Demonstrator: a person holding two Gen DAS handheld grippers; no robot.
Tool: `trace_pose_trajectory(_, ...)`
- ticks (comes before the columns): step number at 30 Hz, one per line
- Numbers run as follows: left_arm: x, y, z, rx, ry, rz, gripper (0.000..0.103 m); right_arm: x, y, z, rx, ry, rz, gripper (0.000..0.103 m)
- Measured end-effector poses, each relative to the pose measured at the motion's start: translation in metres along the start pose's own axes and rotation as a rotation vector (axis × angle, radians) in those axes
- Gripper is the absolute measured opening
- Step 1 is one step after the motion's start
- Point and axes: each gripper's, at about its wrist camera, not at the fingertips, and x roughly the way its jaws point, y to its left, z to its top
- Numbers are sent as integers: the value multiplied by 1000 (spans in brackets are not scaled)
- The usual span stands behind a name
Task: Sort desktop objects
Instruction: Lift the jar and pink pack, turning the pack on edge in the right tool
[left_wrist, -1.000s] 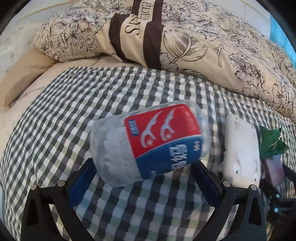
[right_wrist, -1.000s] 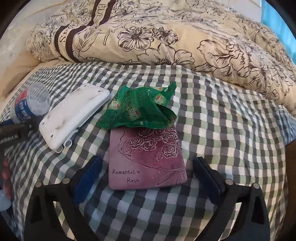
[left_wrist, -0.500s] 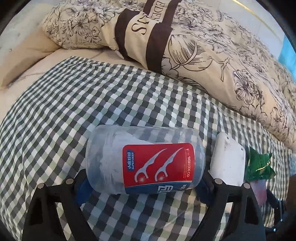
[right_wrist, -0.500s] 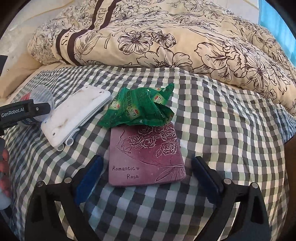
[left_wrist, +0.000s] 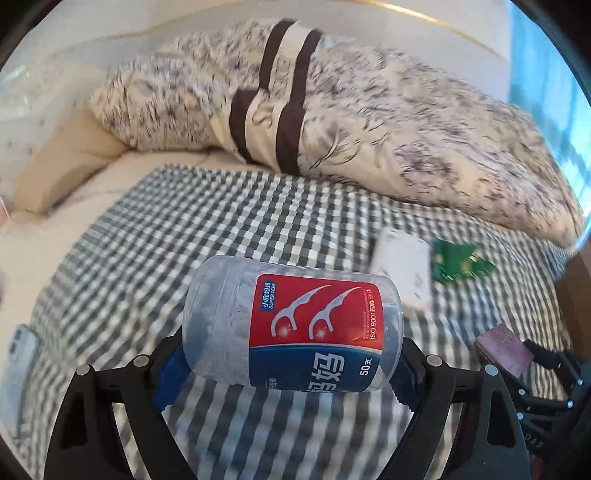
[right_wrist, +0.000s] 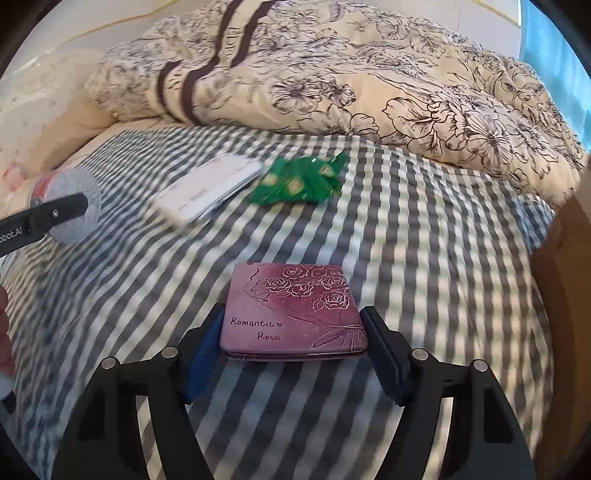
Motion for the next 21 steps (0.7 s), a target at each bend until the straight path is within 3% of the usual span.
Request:
trace_pose_trajectory(6,-59,-2,-27,-10,-26,-119,90,-52,21,-23,-47,8,-12,69)
trace_pose_trajectory(7,-67,-3,-29,-4,-21,-116,90,-60,23,-26,-48,5,-14,55)
trace_pose_trajectory(8,-76,-4,-32,0,-23,-113,90,-70,24,-30,-52,1,-13,28)
trace_pose_trajectory(9,-86,-5,-35,0,-30,-116,90,-77,23,-31,-40,19,32,16)
trace_pose_trajectory(11,-104,-7,-40,-9,-36,-146,90,-85,19,-34,-13,47,-11,14)
trace_pose_trajectory(12,-109,-8,-42,-13,-37,-151,90,-85,18,-37,-10,66,-9,2)
trace_pose_trajectory(19,-137,-10,-55,-22,-40,-170,90,-78,-15,-47,154,115,105,2)
trace_pose_trajectory(20,-138,-10,-57,-24,-41,-176,90,-76,-21,-46,181,117,100,5)
trace_pose_trajectory(21,-139,-10,-58,-24,-43,-177,90,-70,-28,-45,205,129,109,16)
